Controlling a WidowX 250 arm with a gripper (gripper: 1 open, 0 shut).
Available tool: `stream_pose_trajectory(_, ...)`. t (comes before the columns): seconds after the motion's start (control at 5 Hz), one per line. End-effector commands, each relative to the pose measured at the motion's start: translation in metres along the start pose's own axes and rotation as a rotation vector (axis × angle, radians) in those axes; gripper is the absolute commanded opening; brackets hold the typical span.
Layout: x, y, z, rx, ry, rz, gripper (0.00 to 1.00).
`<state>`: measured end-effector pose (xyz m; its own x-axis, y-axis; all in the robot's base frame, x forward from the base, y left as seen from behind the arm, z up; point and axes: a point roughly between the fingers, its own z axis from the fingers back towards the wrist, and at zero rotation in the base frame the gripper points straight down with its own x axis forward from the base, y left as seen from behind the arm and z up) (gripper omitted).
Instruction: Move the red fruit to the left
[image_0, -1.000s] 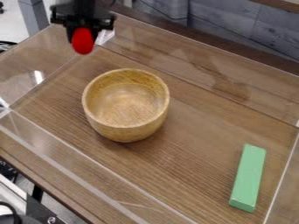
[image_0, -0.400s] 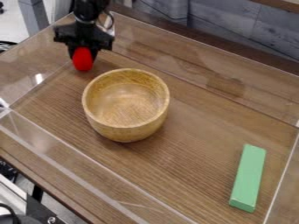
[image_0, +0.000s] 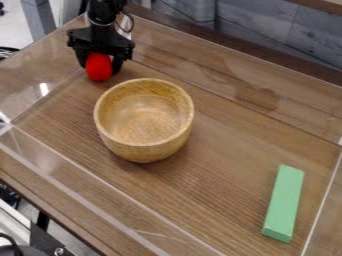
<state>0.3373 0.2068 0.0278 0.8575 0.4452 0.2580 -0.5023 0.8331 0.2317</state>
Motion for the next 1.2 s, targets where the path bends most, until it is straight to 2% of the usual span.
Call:
stream_pose_trajectory(0.0, 0.007, 0.004, 0.009, 0.017, -0.002, 0.092, 1.00)
stream_pose_trajectory(0.2, 0.004, 0.003, 0.010, 0.031, 0.029, 0.169, 1.00)
stream_pose_trajectory(0.6, 0.014, -0.002, 0.011, 0.006, 0.042, 0.132, 1.00)
stream_pose_trajectory(1.0, 0.028, 0.004, 0.016, -0.017, 0.064, 0.096, 1.00)
